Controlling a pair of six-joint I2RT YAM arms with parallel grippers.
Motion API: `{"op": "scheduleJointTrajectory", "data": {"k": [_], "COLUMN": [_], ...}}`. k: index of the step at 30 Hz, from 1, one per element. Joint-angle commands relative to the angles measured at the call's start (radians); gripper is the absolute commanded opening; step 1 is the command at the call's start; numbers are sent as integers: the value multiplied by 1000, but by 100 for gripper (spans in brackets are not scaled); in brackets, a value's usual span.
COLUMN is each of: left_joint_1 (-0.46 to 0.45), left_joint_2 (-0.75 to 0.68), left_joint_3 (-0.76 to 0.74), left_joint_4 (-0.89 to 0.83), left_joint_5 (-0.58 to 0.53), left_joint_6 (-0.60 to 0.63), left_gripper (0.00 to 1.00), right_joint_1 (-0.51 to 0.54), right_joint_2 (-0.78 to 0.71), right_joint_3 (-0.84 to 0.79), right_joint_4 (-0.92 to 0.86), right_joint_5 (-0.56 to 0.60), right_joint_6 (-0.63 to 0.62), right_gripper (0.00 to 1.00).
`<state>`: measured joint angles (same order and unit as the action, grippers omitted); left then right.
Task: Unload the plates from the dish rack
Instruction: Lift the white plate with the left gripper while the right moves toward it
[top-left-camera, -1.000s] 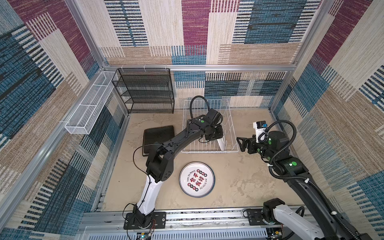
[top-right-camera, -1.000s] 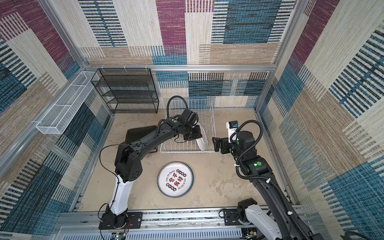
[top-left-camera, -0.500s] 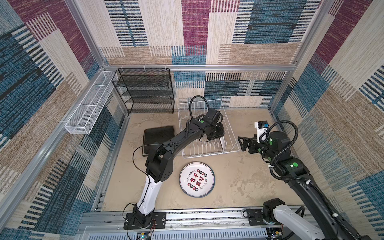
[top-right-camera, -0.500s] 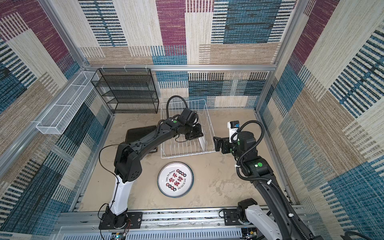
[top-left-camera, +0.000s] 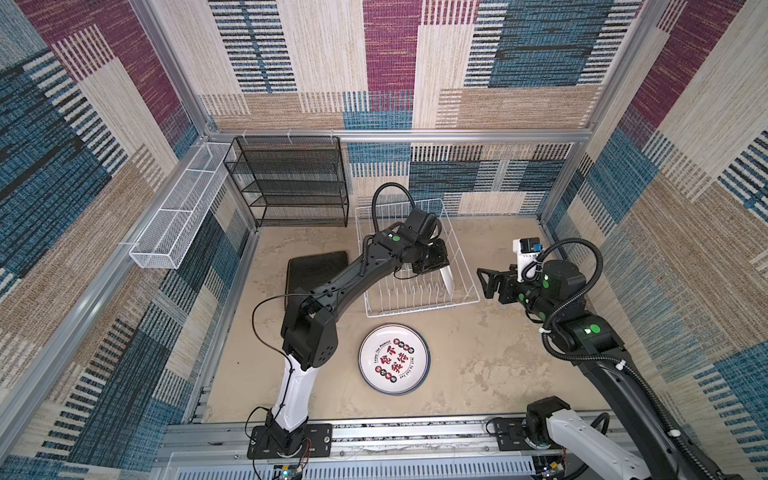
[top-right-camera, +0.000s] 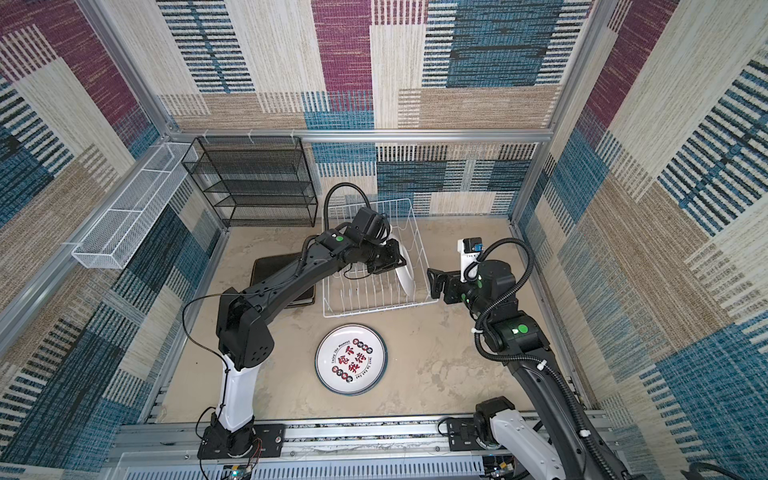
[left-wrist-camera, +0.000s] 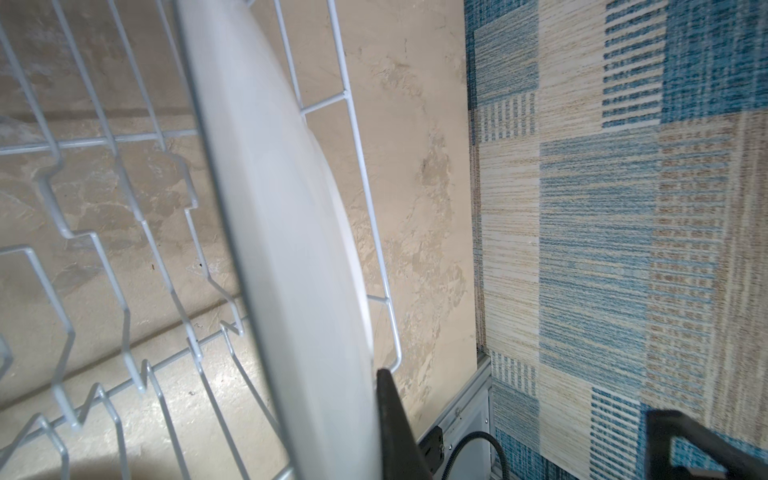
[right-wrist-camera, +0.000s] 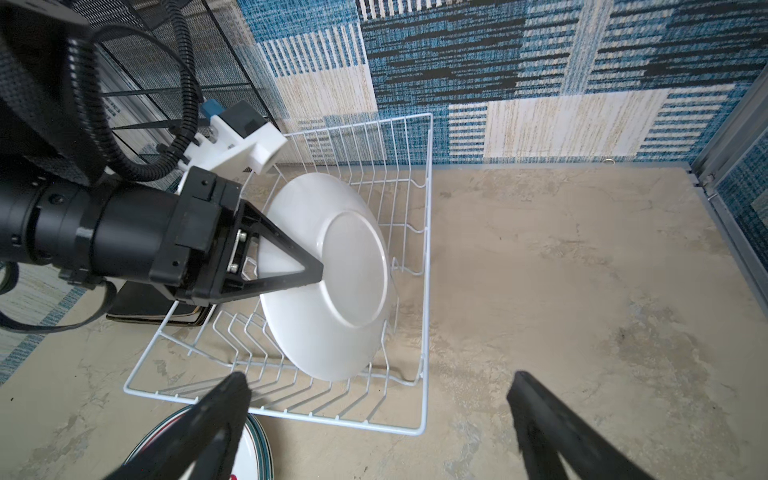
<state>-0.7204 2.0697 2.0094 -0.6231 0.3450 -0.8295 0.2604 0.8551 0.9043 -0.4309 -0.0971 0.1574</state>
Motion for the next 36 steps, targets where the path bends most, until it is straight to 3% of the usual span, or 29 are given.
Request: {"op": "scheduleJointTrajectory", "data": {"k": [1,9,13,18,27,36], "left_joint_1": [2,5,4,0,-77,-210], "left_joint_2": [-49,-190,-275,-428,-683,-792], "left_joint_3": [2,-14,-49,-195,-472,-687], "left_joint_4": [131,119,81,72,71,161], "left_joint_5": [82,29,-11,-106,-472,-869], "left_joint_6": [51,198,349,570,985,1325], "left_gripper": [0,0,0,0,0,0], "right_joint_1": [0,0,0,-1,-3,-3], "right_joint_2": [5,35,49,98,216,351], "right_joint_3": [22,79,116,191,288,394], "right_joint_4": [23,9,-1,-29,57,91], "right_joint_5": [-6,-52,-84,-133,-401,-568], "right_joint_6": [37,86,105,182,345,412], "right_gripper": [99,99,99,99,99,99]}}
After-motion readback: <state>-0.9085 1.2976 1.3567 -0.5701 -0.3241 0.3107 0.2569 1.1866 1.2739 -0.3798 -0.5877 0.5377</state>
